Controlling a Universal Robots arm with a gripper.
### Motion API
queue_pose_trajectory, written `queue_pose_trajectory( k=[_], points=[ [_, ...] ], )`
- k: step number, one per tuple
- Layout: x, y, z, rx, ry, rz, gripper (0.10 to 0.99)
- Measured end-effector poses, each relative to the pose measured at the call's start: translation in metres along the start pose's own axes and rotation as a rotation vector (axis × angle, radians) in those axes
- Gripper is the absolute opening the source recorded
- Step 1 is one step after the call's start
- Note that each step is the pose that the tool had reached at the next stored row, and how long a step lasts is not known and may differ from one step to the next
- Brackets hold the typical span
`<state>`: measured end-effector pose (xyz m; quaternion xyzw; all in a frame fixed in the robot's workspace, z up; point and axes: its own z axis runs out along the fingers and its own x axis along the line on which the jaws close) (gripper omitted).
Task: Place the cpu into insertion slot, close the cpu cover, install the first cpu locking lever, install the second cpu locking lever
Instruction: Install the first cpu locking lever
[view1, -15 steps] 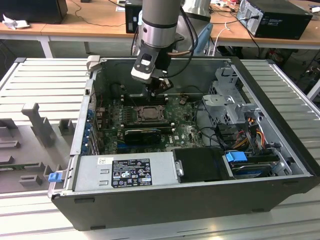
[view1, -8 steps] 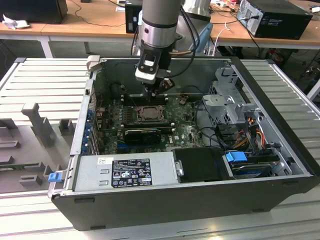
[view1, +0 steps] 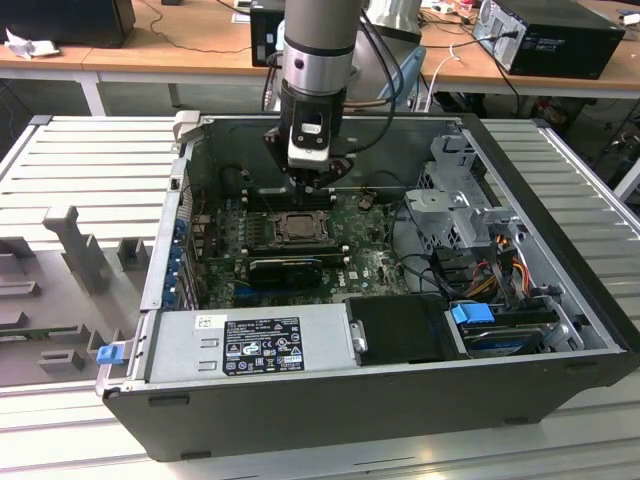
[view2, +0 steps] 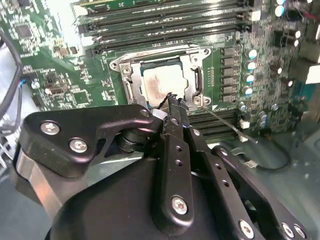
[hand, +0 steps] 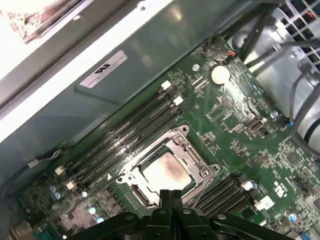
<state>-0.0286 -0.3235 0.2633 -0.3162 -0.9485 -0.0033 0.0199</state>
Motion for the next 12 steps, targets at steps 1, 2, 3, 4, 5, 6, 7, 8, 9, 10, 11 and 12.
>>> queue_pose_trajectory(
  k=[1, 2, 3, 4, 5, 6, 7, 8, 9, 10, 11, 12],
  points=[
    [0.0000, 0.0000, 0.0001, 0.000, -0.0010, -0.016, 0.106],
    [0.0000, 0.0000, 0.0001, 0.000, -0.0019, -0.037, 0.106],
    [0.0000, 0.0000, 0.0001, 0.000, -0.0029, -0.055, 0.106],
    [0.0000, 0.0000, 0.0002, 0.001, -0.0041, -0.086, 0.106],
    [0.0000, 0.0000, 0.0003, 0.002, -0.0045, -0.118, 0.106],
    [0.0000, 0.0000, 0.0003, 0.003, -0.0048, -0.154, 0.106],
    [0.0000, 0.0000, 0.0004, 0.004, -0.0051, -0.193, 0.106],
    [0.0000, 0.0000, 0.0004, 0.005, -0.0053, -0.209, 0.106],
    [0.0000, 0.0000, 0.0004, 0.006, -0.0055, -0.232, 0.106],
    [0.0000, 0.0000, 0.0004, 0.006, -0.0058, -0.251, 0.106],
    [0.0000, 0.0000, 0.0004, 0.007, -0.0063, -0.266, 0.106],
    [0.0000, 0.0000, 0.0004, 0.006, -0.0070, -0.278, 0.106]
  ],
)
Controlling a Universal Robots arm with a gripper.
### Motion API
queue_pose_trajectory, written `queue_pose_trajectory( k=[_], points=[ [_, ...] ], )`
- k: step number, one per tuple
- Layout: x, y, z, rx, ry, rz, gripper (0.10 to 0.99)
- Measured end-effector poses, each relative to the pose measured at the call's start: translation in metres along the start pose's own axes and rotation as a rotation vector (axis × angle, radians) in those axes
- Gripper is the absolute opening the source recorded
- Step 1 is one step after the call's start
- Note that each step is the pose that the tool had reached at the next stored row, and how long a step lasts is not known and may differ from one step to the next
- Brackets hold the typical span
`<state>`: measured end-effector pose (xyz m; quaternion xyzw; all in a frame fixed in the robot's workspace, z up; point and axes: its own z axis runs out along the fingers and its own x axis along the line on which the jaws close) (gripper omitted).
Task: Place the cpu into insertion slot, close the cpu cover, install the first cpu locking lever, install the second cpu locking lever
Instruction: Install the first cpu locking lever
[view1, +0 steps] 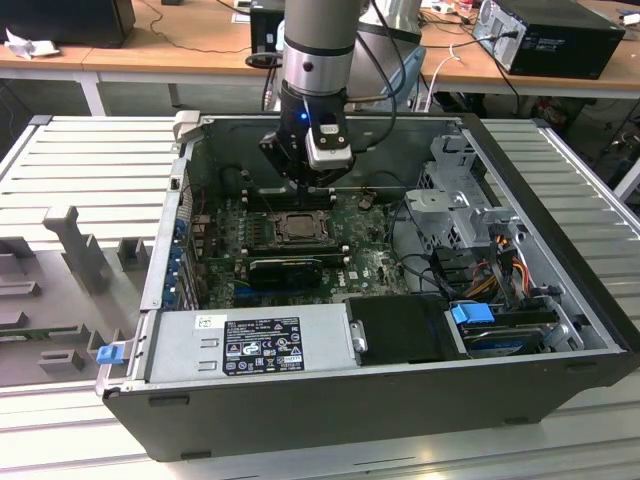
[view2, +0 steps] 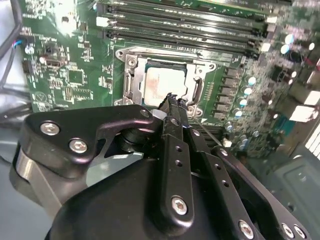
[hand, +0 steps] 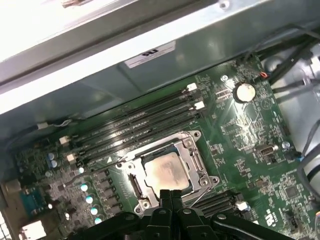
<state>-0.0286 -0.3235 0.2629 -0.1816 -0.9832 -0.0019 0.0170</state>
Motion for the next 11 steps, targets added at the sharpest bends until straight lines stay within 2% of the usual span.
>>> queue_pose_trajectory(
  k=[1, 2, 4, 5, 8, 11],
  points=[
    [0.0000, 0.0000, 0.0000, -0.001, -0.0015, -0.009, 0.106],
    [0.0000, 0.0000, 0.0000, -0.004, -0.0071, -0.020, 0.106],
    [0.0000, 0.0000, 0.0000, -0.011, -0.0229, -0.032, 0.106],
    [-0.0001, 0.0000, 0.0001, -0.017, -0.0241, -0.045, 0.106],
    [0.0000, 0.0000, 0.0004, -0.033, -0.0174, -0.094, 0.106],
    [0.0000, 0.0001, 0.0010, -0.042, -0.0134, -0.147, 0.106]
  ],
)
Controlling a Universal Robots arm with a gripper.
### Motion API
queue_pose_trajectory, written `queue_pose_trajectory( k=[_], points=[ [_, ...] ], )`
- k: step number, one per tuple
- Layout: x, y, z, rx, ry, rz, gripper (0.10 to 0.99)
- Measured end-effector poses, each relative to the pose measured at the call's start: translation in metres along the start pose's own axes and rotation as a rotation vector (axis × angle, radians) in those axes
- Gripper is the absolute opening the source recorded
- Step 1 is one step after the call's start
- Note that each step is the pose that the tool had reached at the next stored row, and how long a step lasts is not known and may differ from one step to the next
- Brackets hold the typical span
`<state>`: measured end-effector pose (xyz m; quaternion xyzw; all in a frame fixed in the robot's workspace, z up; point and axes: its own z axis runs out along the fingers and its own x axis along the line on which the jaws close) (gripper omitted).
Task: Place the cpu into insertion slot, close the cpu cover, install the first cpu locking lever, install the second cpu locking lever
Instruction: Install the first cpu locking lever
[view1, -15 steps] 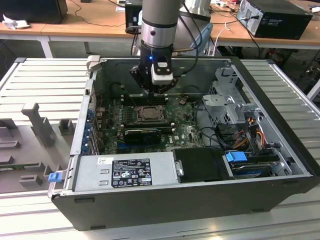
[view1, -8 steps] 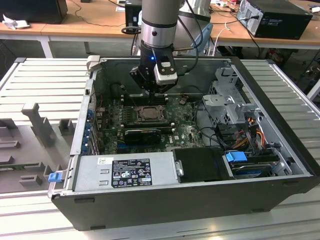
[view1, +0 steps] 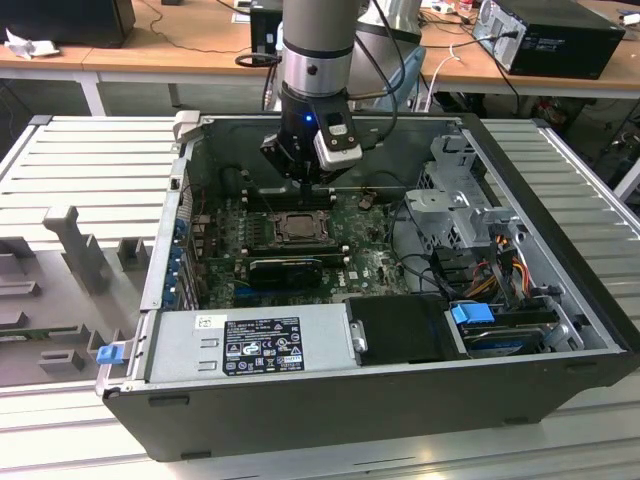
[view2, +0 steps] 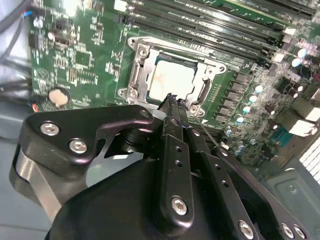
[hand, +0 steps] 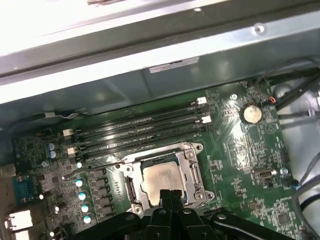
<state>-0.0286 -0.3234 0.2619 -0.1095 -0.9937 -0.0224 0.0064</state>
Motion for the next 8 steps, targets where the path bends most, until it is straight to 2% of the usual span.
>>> queue_pose_trajectory(
  k=[2, 4, 6, 8],
  points=[
    [0.0000, 0.0000, 0.0001, -0.003, -0.0020, -0.019, 0.106],
    [0.0001, -0.0001, 0.0008, -0.006, -0.0161, -0.034, 0.106],
    [0.0005, -0.0002, 0.0013, -0.008, -0.0201, -0.044, 0.106],
    [0.0053, -0.0014, 0.0019, -0.013, -0.0228, -0.056, 0.106]
  ],
)
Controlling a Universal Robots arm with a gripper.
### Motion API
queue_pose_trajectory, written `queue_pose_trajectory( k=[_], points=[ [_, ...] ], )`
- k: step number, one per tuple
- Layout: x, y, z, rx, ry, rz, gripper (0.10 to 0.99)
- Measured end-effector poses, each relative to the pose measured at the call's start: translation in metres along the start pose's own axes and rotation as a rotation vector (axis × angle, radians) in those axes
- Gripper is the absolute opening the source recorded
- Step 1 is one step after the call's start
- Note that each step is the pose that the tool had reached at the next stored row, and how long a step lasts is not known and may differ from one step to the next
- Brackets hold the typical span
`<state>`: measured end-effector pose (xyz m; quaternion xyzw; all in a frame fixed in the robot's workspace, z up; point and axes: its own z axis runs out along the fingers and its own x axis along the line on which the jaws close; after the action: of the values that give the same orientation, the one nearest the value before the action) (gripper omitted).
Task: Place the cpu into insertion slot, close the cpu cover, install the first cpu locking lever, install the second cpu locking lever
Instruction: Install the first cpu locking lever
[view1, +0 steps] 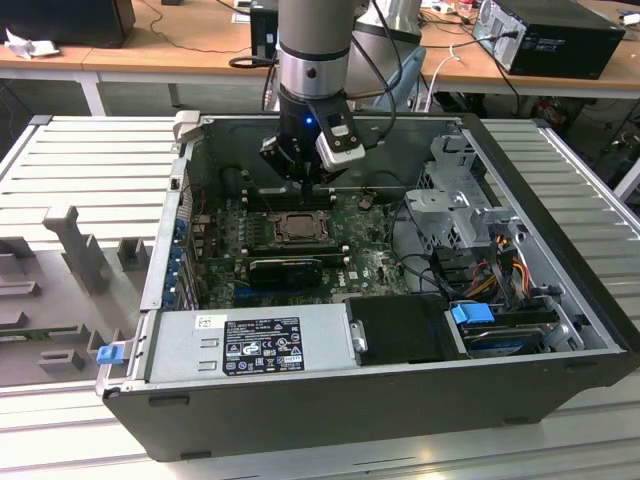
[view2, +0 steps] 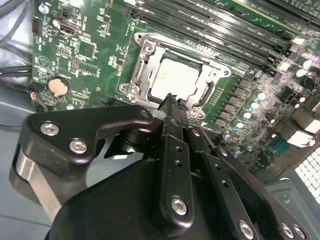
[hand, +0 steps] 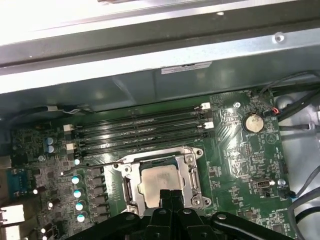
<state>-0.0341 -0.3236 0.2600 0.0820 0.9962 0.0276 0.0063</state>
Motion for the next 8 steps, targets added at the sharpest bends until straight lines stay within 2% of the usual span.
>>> queue_pose_trajectory(
  k=[6, 8],
  points=[
    [0.0225, -0.0038, 0.0018, -0.003, -0.0032, -0.003, 0.106],
    [0.0326, -0.0055, 0.0021, -0.004, -0.0034, -0.004, 0.106]
  ],
)
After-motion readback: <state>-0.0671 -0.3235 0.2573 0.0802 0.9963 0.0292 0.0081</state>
